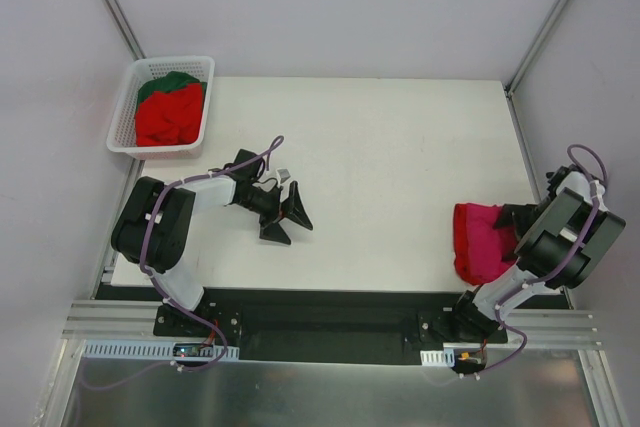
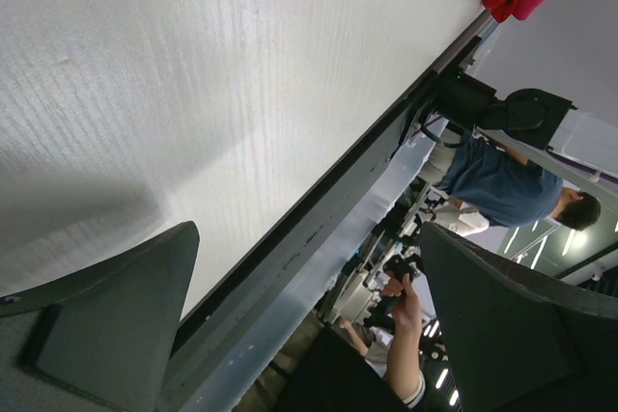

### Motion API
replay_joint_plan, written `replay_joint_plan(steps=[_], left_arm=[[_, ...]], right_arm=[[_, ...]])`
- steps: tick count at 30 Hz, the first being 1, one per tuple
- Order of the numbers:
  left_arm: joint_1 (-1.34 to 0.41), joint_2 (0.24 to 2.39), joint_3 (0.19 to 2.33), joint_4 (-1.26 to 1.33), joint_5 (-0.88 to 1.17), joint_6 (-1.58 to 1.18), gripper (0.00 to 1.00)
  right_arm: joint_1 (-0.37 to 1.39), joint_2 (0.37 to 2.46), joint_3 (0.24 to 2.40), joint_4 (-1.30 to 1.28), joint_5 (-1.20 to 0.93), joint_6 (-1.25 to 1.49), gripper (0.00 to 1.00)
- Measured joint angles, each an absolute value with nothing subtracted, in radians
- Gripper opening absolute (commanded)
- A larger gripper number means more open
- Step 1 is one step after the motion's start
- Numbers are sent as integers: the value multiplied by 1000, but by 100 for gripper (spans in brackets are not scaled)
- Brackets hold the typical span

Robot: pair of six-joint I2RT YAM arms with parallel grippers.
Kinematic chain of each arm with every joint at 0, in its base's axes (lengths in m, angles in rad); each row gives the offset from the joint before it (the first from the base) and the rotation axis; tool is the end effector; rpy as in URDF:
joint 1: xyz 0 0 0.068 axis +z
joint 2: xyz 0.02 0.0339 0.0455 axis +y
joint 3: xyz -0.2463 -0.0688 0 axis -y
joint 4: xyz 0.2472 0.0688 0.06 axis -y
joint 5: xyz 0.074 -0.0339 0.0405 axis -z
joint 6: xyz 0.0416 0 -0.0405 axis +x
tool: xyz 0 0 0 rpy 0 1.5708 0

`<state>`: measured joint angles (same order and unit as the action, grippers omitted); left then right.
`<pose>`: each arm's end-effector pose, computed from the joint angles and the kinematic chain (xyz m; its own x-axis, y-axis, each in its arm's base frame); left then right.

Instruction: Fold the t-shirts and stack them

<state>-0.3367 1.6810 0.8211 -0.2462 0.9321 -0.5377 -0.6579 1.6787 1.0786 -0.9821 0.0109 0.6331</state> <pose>0.2704 -0.1300 0.1218 -0.9995 0.0264 -0.0173 0.0287 0.5324 -0.8460 0.2237 -0.1735 0.1527 -0.2762 0.9611 0.0027 0.9610 0.2762 -0.0155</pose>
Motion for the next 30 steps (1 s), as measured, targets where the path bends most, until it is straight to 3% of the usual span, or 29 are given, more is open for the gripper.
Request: replay_joint_plan(steps=[13, 18, 21, 23, 26, 30], left_arm=[[-366, 1702, 845, -250, 928, -538, 99], [-376, 1705, 858, -252, 922, -539, 99], [-385, 1705, 876, -253, 902, -540, 99], [-392, 1701, 894, -254, 884, -540, 99], [-393, 1673, 925, -262, 850, -542, 100], [-393, 1595, 981, -270, 786, -542, 99]], right_arm=[[-616, 1650, 1214, -1064, 42, 611, 96], [-484, 1618, 1586, -1155, 74, 540, 96], [-334, 1618, 1888, -1101, 52, 407, 96], [-205, 1592, 1978, -998, -41, 287, 96], [-75, 1538, 1881, -896, -236, 167, 96], [6, 1523, 1547, -775, -474, 62, 96]])
